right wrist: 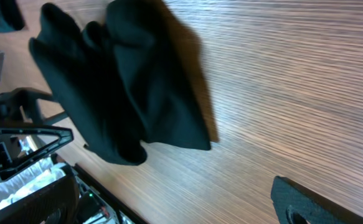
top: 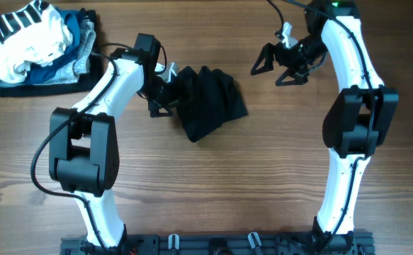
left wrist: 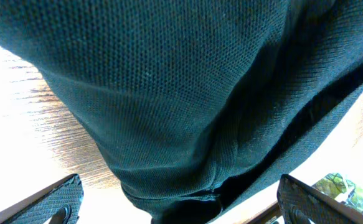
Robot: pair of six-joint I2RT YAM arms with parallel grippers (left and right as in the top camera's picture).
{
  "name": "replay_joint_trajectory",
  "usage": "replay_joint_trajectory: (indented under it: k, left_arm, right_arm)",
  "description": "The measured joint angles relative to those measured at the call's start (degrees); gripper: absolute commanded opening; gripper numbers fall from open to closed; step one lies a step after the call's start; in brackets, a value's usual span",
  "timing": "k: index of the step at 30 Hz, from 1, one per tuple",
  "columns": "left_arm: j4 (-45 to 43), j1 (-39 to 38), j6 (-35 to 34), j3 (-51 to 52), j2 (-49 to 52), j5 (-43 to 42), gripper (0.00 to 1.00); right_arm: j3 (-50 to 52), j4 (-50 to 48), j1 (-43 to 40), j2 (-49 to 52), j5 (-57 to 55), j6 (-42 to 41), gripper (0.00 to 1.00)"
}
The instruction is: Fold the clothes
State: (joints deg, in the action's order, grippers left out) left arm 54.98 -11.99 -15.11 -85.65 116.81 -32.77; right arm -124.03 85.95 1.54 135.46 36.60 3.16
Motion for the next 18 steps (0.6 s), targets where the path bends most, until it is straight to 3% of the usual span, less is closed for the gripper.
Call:
replay_joint_trajectory:
  k: [18]
  left_arm:
    - [0.0, 2.0, -0.2, 0.0, 0.0, 1.7, 1.00]
  right_arm:
    - [0.0, -1.0, 0.6, 0.3, 2.0, -0.1, 1.00]
